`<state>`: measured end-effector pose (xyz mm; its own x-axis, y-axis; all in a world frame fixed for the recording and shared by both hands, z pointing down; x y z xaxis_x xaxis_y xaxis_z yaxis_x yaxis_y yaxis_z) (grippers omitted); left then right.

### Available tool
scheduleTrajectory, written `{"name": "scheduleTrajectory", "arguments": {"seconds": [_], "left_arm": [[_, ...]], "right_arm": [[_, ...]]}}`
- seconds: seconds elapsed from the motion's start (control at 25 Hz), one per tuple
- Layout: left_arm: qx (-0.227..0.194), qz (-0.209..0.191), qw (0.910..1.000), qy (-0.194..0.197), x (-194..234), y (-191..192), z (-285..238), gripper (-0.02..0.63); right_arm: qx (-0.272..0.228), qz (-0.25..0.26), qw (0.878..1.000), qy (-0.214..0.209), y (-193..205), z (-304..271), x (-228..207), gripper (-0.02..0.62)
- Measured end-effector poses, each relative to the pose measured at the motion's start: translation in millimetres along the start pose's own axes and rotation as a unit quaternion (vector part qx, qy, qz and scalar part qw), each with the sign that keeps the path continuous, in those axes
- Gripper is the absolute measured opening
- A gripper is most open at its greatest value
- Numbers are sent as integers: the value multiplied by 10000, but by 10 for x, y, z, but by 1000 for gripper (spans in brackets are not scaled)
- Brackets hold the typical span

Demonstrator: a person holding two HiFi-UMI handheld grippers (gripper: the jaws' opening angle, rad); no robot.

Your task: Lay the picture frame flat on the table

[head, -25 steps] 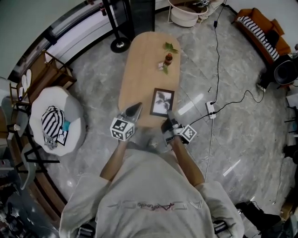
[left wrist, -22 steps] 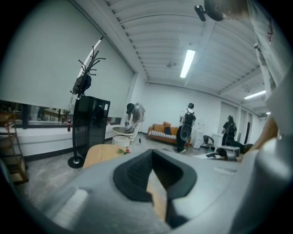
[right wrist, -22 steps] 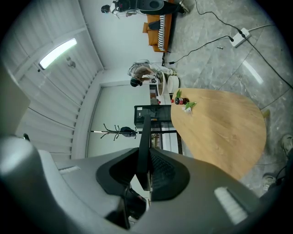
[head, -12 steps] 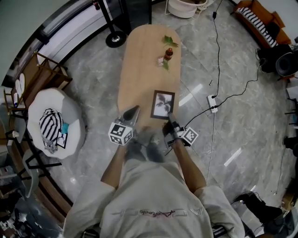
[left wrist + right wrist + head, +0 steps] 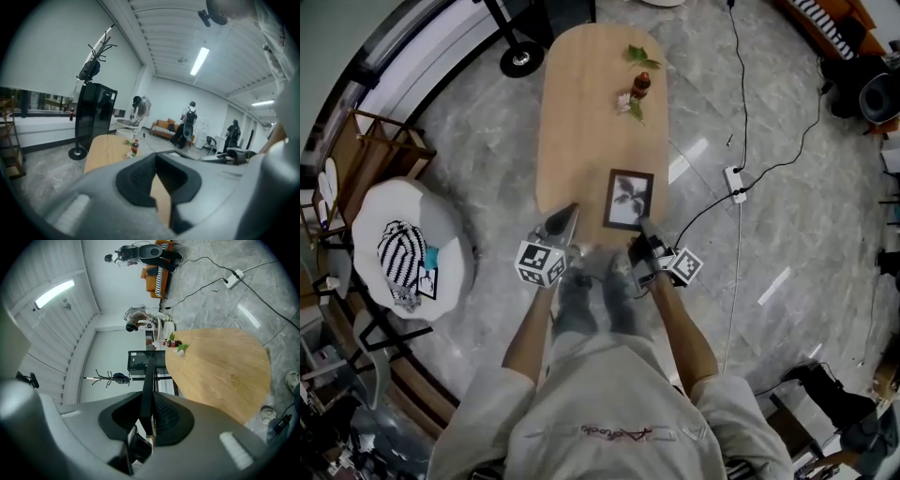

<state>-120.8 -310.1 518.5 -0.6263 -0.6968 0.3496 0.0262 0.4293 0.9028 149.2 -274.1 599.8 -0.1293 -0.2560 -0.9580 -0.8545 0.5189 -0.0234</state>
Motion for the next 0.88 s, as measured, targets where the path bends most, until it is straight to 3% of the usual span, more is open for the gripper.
{"name": "scheduleTrajectory", "arguments": {"seconds": [0.88], "left_arm": [[553,885,9945,35,393,1833,-52,-1]], "right_arm": [[232,-341,9965,722,647,-79,-1598,75]]}}
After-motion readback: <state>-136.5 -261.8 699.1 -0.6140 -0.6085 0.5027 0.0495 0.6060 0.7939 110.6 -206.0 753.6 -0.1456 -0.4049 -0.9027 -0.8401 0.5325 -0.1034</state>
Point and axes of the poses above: the fingertips, and each gripper's own axes: z backward along the fingers, x to its left, y out of its underside, the point moved 9 cm from there along z, backward along the fingers, and after that the axes turned 13 degrees about y, right-handed, at the moved point
